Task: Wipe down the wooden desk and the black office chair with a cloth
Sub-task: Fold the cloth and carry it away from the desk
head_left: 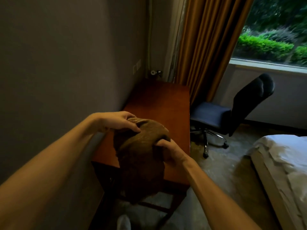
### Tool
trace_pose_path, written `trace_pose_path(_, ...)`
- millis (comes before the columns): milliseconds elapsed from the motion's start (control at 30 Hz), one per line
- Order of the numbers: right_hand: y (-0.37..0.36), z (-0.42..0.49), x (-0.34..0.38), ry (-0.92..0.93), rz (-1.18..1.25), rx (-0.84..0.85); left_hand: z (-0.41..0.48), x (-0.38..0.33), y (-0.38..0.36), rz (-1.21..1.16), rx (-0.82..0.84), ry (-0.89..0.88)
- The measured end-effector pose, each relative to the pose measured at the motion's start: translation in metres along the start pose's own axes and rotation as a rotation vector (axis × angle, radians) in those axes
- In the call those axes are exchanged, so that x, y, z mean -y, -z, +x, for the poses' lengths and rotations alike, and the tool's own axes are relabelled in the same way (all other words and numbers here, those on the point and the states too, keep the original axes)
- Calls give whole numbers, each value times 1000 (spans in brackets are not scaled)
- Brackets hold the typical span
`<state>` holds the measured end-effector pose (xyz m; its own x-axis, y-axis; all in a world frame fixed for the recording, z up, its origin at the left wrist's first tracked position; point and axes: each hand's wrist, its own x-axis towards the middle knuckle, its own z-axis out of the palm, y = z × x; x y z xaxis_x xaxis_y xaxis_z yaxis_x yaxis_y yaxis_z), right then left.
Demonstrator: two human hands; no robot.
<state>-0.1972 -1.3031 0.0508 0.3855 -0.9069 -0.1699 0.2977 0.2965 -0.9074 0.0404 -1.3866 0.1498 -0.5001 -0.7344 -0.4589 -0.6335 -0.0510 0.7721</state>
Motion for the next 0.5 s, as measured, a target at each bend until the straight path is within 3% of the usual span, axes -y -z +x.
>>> trace_pose_path(133, 27, 62, 21, 1, -1, -45, 58, 4, 59, 107, -92, -35)
trace_pose_path(200, 30, 94, 33, 19, -116, -148, 85, 1, 81, 117, -95, -81)
trace_pose_path(300, 36, 139, 43, 157, -407, -308, 117, -7, 99, 104, 27, -78)
trace_pose_path(500, 51, 188, 63, 308, -601, -307, 172, -17, 115, 117, -34, -148)
